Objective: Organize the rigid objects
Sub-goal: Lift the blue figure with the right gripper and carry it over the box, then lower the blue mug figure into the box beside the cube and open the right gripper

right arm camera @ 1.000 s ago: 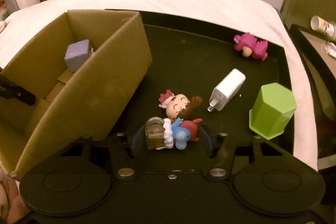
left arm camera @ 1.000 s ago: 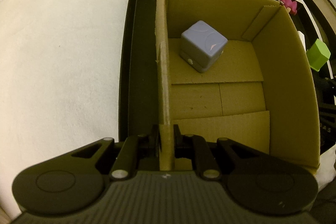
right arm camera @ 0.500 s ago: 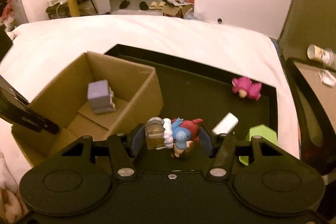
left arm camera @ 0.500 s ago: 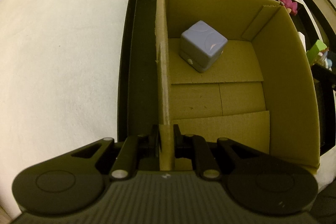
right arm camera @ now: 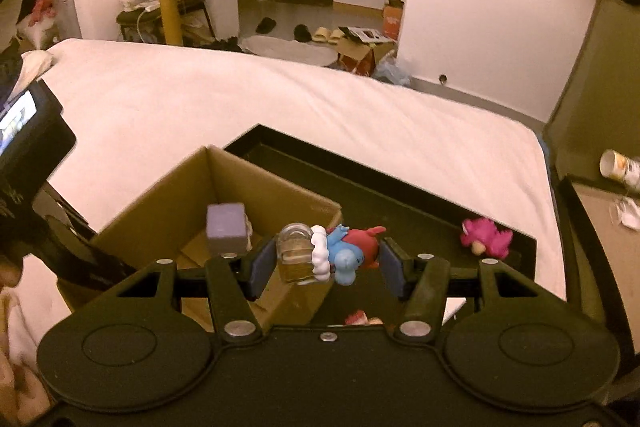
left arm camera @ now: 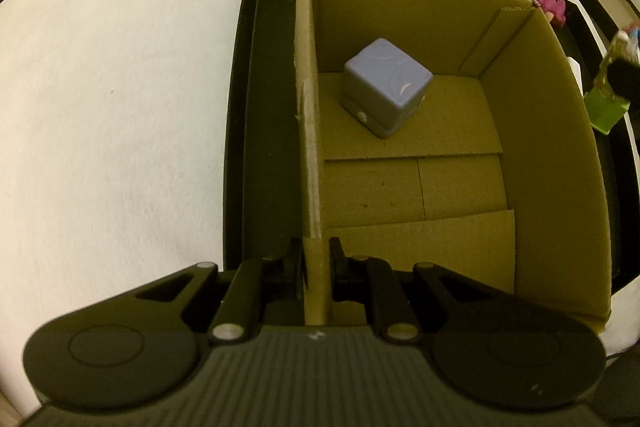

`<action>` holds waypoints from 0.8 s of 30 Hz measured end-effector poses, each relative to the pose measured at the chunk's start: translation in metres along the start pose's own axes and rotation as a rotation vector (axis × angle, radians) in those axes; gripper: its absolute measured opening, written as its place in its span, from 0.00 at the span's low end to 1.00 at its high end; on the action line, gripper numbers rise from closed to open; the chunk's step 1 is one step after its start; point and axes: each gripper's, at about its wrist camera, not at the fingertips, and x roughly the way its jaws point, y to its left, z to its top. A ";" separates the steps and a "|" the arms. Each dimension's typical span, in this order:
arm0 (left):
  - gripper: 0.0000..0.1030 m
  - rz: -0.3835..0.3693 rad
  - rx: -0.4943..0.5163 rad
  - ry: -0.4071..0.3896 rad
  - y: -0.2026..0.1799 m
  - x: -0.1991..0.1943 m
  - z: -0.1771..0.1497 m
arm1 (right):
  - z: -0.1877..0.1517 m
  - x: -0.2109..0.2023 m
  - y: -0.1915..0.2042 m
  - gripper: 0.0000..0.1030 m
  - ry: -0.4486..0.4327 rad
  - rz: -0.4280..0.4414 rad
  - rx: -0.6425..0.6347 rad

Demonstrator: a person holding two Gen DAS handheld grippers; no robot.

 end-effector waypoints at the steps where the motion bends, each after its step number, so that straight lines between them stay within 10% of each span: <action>1: 0.10 -0.001 0.000 0.000 0.000 0.000 0.001 | 0.002 0.001 0.001 0.53 -0.002 0.003 -0.005; 24: 0.10 -0.023 -0.007 -0.008 0.007 0.002 -0.002 | 0.021 0.030 0.043 0.53 0.024 0.101 -0.167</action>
